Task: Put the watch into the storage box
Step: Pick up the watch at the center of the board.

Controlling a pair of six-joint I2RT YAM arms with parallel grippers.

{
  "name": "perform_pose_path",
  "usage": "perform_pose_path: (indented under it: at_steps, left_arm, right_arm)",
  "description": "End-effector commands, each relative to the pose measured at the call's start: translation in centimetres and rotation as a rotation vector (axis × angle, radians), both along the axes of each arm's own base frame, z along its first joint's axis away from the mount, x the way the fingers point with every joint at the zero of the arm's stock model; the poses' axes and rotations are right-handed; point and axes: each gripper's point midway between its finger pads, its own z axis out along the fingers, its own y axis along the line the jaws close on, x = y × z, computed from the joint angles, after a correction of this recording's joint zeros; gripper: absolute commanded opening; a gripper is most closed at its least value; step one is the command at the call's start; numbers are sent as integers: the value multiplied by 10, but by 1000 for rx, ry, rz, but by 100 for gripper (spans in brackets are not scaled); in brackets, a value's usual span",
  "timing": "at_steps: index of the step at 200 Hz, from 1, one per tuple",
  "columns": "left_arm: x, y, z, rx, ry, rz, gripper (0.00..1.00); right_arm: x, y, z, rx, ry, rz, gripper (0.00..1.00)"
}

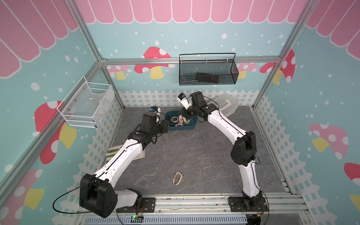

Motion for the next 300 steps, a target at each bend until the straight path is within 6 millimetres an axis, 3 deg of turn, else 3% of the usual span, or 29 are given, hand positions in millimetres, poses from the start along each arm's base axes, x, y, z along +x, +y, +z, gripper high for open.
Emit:
perform_pose_path:
  at_steps: [1,9,11,17,41,99,134,168,238,300]
  left_arm:
    - [-1,5,4,11,-16,4,43]
    - [-1,5,4,10,-17,6,43]
    - [-1,5,4,10,-16,8,43]
    - [-1,5,3,9,-15,8,43]
    - [0,5,2,7,-14,11,43]
    - [0,4,-2,-1,-5,6,43]
    - [1,5,-2,4,-8,11,43]
    - [2,4,-5,3,0,8,43]
    - [1,4,-7,7,2,10,43]
    - [1,3,-8,2,6,6,43]
  right_arm:
    - [-30,-3,-2,27,-4,64,37]
    - [-42,-6,-9,31,26,84,37]
    - [-47,-8,1,43,11,89,37]
    - [-59,-10,1,48,21,108,37]
    - [-104,-20,-14,27,65,162,37]
    - [-209,-32,-83,-92,183,282,38]
    - [-258,-26,-115,-84,275,341,40]
    - [-282,-14,-147,-135,336,361,40]
    - [-310,19,-185,-230,375,419,40]
    - [-308,21,-208,-343,393,384,38]
